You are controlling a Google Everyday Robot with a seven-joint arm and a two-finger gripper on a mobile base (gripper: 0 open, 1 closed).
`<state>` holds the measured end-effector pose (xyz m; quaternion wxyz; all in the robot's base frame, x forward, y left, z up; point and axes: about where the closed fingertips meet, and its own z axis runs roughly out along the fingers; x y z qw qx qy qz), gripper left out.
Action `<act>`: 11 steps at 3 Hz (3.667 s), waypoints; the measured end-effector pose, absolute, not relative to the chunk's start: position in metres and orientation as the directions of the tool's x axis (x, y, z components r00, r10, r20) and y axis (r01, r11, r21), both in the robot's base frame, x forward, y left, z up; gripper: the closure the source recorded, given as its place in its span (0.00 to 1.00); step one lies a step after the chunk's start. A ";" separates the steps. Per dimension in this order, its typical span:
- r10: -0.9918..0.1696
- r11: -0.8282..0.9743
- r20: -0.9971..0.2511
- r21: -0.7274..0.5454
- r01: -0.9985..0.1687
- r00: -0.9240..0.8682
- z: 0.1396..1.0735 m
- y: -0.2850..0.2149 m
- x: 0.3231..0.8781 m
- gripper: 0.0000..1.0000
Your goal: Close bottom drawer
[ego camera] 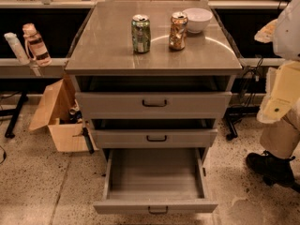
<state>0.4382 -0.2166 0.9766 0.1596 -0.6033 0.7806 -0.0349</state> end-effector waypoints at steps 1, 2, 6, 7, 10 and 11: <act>-0.953 0.270 -0.207 -0.247 -0.931 -0.221 0.977 -0.217 0.438 0.00; -0.953 0.270 -0.207 -0.247 -0.931 -0.221 0.977 -0.217 0.438 0.13; -0.941 0.134 -0.333 -0.223 -0.966 -0.054 0.963 -0.216 0.429 1.00; -0.912 -0.028 -0.396 -0.206 -0.978 0.109 0.956 -0.208 0.418 1.00; -0.879 -0.195 -0.384 -0.250 -0.948 0.282 0.952 -0.196 0.410 1.00; -0.887 -0.154 -0.397 -0.228 -0.961 0.236 0.934 -0.189 0.403 1.00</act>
Offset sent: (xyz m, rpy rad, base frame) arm 0.0000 0.0000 0.0000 0.0000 0.0000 0.0000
